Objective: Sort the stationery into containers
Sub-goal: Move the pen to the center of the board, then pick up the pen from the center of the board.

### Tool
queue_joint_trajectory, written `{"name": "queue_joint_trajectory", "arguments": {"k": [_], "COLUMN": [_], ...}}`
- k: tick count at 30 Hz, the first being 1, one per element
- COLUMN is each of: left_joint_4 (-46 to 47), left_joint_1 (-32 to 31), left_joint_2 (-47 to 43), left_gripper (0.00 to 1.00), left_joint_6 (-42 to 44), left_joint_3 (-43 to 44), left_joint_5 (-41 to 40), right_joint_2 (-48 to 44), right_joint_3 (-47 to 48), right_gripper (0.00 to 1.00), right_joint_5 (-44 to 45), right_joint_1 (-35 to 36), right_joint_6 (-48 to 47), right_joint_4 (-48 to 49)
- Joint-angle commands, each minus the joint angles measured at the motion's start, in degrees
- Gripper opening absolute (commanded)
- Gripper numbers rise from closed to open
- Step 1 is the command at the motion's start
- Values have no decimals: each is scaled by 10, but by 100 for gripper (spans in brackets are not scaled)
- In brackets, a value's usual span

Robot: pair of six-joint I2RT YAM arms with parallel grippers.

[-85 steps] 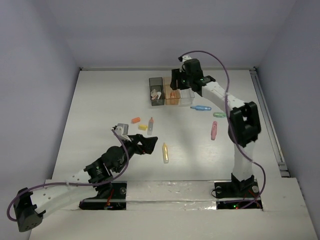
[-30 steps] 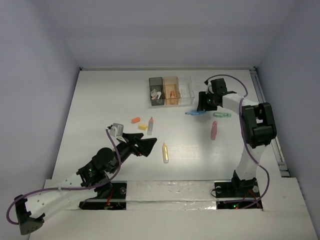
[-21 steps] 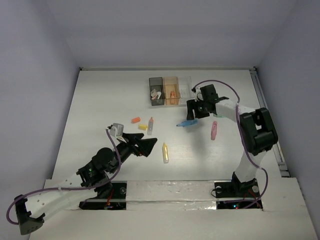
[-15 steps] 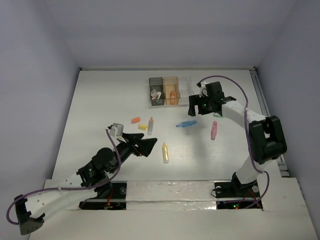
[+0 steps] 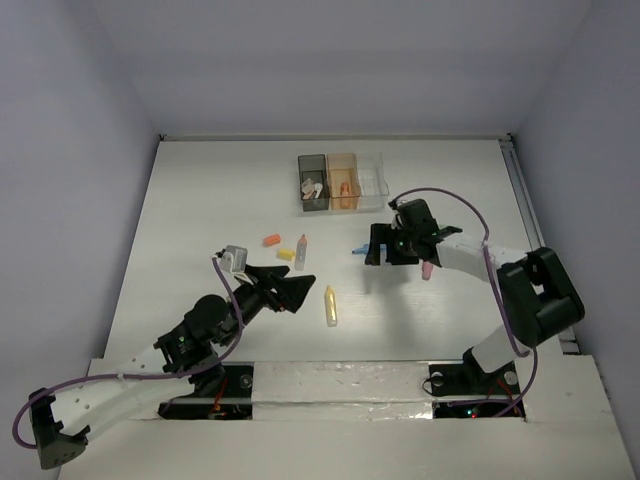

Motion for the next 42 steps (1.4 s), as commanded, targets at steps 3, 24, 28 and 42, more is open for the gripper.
{"name": "queue_joint_trajectory", "arguments": {"k": [3,24,28,42], "left_joint_4": [28,19,19,15], "left_joint_1": [1,1,1,1], "left_joint_2": [-9,-20,-20,-23], "left_gripper": [99,99,99,99], "left_joint_6": [-5,-5,-6,-8], "left_joint_3": [-9,-9,-11,-9], "left_joint_5": [3,-6,-5,-6], "right_joint_2": [49,215,238,297], "right_joint_3": [28,232,264,310], "right_gripper": [89,76,70,63], "right_joint_5": [14,247,273,331], "right_joint_1": [5,62,74,86], "right_joint_6": [40,-8,-12,-12], "right_joint_4": [64,-89,-105,-123]}}
